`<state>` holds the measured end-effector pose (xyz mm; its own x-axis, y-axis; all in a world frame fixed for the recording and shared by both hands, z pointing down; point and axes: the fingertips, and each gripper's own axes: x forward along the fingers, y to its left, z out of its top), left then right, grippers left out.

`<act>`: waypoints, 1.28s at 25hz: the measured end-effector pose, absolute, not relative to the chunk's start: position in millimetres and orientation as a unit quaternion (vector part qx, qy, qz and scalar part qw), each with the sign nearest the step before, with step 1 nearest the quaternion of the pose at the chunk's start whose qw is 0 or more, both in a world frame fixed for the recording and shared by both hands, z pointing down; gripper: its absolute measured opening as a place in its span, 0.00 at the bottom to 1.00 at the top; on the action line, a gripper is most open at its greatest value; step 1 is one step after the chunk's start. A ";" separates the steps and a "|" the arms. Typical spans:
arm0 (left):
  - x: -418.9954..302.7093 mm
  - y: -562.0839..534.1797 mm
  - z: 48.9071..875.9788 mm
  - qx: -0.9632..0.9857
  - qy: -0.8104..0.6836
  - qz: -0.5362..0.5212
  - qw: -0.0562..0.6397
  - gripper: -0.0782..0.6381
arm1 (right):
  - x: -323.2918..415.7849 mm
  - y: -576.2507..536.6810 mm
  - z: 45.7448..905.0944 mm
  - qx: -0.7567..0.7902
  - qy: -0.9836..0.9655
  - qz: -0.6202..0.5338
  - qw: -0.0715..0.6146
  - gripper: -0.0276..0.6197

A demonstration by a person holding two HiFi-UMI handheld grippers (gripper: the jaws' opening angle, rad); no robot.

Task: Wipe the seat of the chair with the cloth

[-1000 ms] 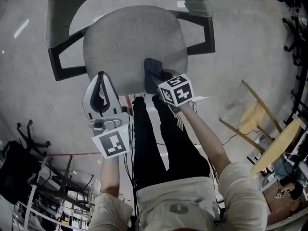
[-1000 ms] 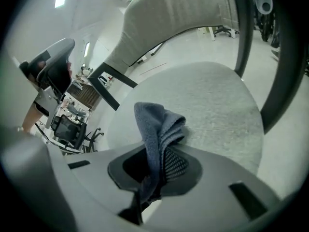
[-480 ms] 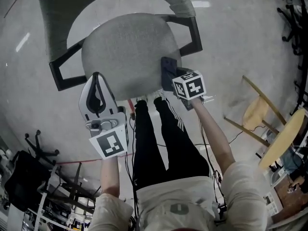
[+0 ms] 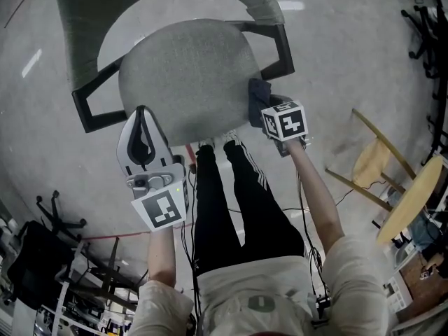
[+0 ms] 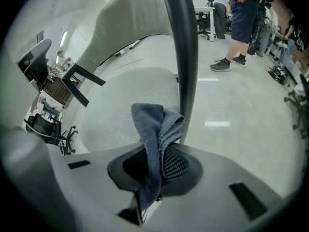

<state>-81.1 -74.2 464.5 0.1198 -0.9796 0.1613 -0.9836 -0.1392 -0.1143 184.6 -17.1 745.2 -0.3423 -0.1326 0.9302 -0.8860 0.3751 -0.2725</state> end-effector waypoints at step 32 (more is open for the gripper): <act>-111.1 -88.1 111.2 0.695 -0.706 -0.108 -0.083 0.13 | 53.1 -148.9 235.4 0.477 -0.857 0.119 0.154 0.12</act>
<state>-111.1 -88.1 111.2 -0.0203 -0.9633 -0.2676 -0.9992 0.0105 0.0379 53.1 -148.9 235.4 -0.4976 -0.7804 0.3786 -0.8542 0.5168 -0.0574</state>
